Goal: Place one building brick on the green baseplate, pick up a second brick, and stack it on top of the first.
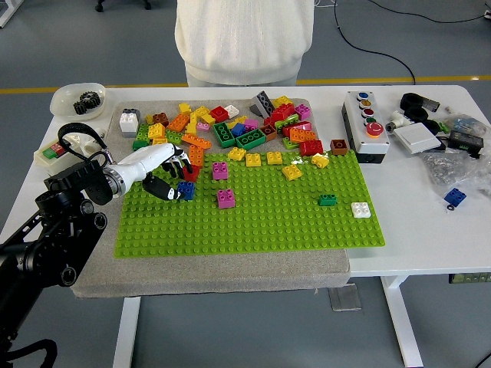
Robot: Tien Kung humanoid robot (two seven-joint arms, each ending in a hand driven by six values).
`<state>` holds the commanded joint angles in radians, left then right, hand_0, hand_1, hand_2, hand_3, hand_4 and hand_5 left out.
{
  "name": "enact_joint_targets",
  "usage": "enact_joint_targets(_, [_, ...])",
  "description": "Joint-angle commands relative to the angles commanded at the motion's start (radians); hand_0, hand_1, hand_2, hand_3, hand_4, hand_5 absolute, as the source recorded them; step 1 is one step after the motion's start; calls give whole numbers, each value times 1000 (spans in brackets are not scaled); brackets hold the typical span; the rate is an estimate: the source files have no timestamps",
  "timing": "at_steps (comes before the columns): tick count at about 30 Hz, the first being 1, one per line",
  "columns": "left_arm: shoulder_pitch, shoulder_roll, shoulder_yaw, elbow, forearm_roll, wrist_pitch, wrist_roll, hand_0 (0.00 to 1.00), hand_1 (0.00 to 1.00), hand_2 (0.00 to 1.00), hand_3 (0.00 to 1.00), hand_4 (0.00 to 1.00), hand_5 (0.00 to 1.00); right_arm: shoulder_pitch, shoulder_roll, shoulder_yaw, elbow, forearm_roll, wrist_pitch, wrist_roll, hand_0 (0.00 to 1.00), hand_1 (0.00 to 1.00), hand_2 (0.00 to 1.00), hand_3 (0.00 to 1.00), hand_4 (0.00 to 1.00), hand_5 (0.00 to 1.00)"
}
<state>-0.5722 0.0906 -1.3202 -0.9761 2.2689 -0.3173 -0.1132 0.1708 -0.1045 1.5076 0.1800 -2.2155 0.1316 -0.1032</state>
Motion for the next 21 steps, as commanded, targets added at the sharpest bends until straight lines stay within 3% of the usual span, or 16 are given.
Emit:
enact_joint_targets(5, [4,2,-12,-24,0,-15,5,548,492,494,550,849,2,0,0,-2,0,2,0,1,741,644,712,593,822,403])
enact_joint_targets(12, [8,11,-33,-79,0,-93,7,551,503,507,559,857,6,-2,0,2,0,-3,0,0,741,645,713,593,822,403])
enact_joint_targets(13, [8,12,-33,-86,0,-104,5,590,511,516,540,946,93,-2,0,1,0,-2,0,0,741,645,713,593,822,403])
enact_joint_targets(18, [7,13,-31,-100,0,-139,-3,590,511,516,540,946,93,-1,1,-1,0,0,1,0,741,645,713,593,822,403])
enact_joint_targets(19, [6,13,-31,-101,0,-142,-4,619,559,540,548,995,128,0,1,0,0,0,1,0,742,644,713,593,823,403])
enact_joint_targets(21, [6,12,-30,-101,0,-143,-6,619,559,540,548,995,128,-1,1,0,0,0,0,0,742,644,713,593,823,403])
